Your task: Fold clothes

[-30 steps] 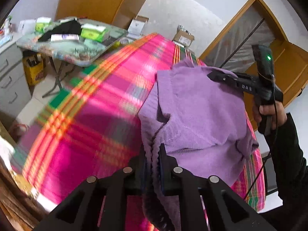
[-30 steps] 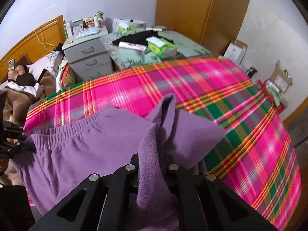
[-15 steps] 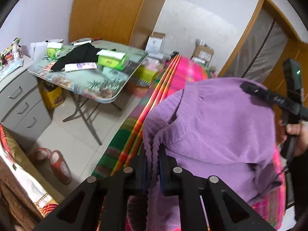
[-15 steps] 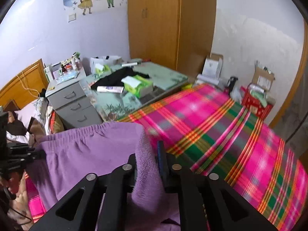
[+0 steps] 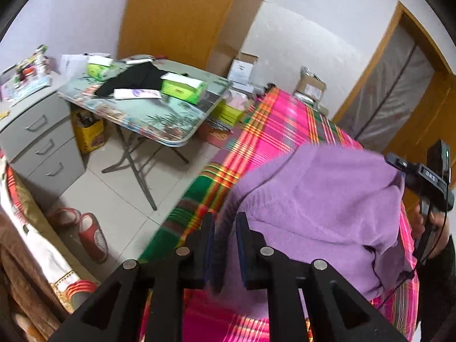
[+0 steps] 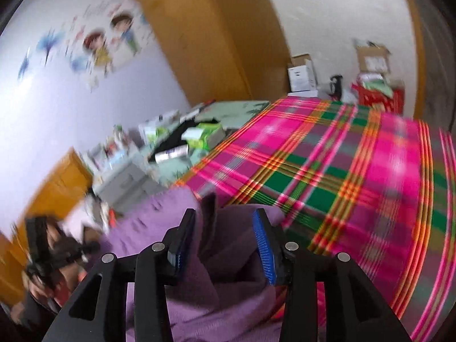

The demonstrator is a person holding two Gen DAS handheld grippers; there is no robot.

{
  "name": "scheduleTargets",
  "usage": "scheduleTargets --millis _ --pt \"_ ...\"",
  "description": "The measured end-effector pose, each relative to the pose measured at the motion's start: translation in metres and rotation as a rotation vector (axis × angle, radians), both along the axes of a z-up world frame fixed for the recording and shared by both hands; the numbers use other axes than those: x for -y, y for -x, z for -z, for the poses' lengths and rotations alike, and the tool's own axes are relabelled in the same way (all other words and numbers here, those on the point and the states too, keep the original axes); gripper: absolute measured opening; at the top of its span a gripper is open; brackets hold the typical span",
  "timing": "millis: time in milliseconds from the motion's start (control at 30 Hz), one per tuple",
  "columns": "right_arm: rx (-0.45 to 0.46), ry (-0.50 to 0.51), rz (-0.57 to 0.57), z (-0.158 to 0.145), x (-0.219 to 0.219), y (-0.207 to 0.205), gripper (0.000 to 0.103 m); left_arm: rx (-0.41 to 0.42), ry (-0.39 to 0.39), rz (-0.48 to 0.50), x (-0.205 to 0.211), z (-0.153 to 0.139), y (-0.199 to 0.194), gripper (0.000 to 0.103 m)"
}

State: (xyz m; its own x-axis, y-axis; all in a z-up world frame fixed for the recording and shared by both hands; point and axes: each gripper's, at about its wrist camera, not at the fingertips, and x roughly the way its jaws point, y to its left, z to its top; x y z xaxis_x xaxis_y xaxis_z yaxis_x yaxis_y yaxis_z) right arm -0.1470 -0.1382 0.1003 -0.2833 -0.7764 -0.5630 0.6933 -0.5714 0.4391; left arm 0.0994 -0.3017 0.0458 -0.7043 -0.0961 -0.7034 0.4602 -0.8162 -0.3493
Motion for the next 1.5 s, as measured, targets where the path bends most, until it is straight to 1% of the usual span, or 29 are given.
scheduleTargets --millis 33,67,100,167,233,333,367,400,433,500,600,700,867,933,1000,1033,1067,1133,1167,1200,1233,1267,1333,1400,1500 --pt "0.044 0.047 0.019 0.003 -0.010 0.004 0.043 -0.016 -0.004 0.002 -0.003 -0.003 -0.003 0.015" --pt "0.069 0.056 0.035 0.005 -0.015 0.008 0.045 -0.032 -0.008 0.012 -0.007 -0.006 -0.005 0.015" --pt "0.087 0.032 0.056 0.009 -0.018 0.010 0.046 -0.043 -0.009 0.030 -0.013 -0.008 -0.005 0.015" --pt "0.125 -0.064 0.081 0.023 -0.018 0.012 0.046 -0.058 -0.018 0.087 -0.031 -0.008 0.003 0.015" --pt "0.171 -0.120 0.065 0.037 -0.015 0.010 0.046 -0.056 -0.031 0.132 -0.045 -0.003 0.014 0.015" --pt "0.230 -0.181 0.037 0.056 -0.008 0.005 0.046 -0.026 -0.029 0.174 -0.061 0.008 0.033 0.015" --pt "0.246 -0.194 0.027 0.061 -0.006 0.004 0.041 -0.012 -0.029 0.177 -0.064 0.014 0.039 0.015" --pt "0.246 -0.200 0.015 0.062 -0.005 0.001 0.025 0.004 -0.031 0.172 -0.065 0.019 0.044 0.015" --pt "0.243 -0.204 0.003 0.062 -0.003 -0.001 0.017 0.018 -0.038 0.167 -0.065 0.024 0.048 0.015" --pt "0.215 -0.199 -0.004 0.057 -0.005 -0.005 0.012 0.031 -0.058 0.156 -0.064 0.034 0.051 0.015" --pt "0.171 -0.158 0.033 0.041 -0.023 -0.007 0.011 0.011 -0.060 0.152 -0.064 0.036 0.049 0.015" --pt "0.110 -0.113 0.123 0.019 -0.054 -0.006 0.011 0.007 -0.048 0.153 -0.066 0.039 0.048 0.015" --pt "0.025 -0.025 0.338 -0.019 -0.129 -0.008 0.011 0.001 -0.039 0.157 -0.065 0.040 0.048 0.015" --pt "0.003 -0.001 0.405 -0.029 -0.154 -0.010 0.010 0.001 -0.042 0.161 -0.065 0.040 0.048 0.015" --pt "0.001 -0.005 0.444 -0.032 -0.169 -0.012 0.010 0.006 -0.045 0.162 -0.065 0.039 0.047 0.015" --pt "0.013 -0.033 0.447 -0.029 -0.171 -0.013 0.010 0.008 -0.046 0.162 -0.065 0.039 0.047 0.015" --pt "0.025 -0.063 0.447 -0.026 -0.173 -0.014 0.014 0.010 -0.048 0.162 -0.065 0.038 0.046 0.015" --pt "0.062 -0.110 0.425 -0.019 -0.174 -0.015 0.014 0.014 -0.050 0.163 -0.065 0.038 0.045 0.015" --pt "0.062 -0.121 0.423 -0.016 -0.175 -0.017 0.018 0.017 -0.052 0.163 -0.065 0.037 0.045 0.015" --pt "0.052 -0.132 0.430 -0.014 -0.176 -0.017 0.026 0.019 -0.053 0.163 -0.066 0.037 0.044 0.015" --pt "0.042 -0.135 0.433 -0.013 -0.177 -0.017 0.031 0.016 -0.053 0.167 -0.066 0.035 0.044 0.015" --pt "0.041 -0.132 0.433 -0.011 -0.176 -0.013 0.037 0.008 -0.052 0.175 -0.068 0.031 0.043 0.015" --pt "0.038 -0.136 0.428 -0.007 -0.174 -0.002 0.038 -0.025 -0.031 0.196 -0.072 0.019 0.042 0.015" --pt "0.031 -0.166 0.408 0.000 -0.164 0.013 0.039 -0.055 -0.006 0.216 -0.076 0.008 0.044 0.015" --pt "0.032 -0.232 0.349 0.016 -0.134 0.041 0.039 -0.054 0.015 0.228 -0.078 0.002 0.053 0.015"
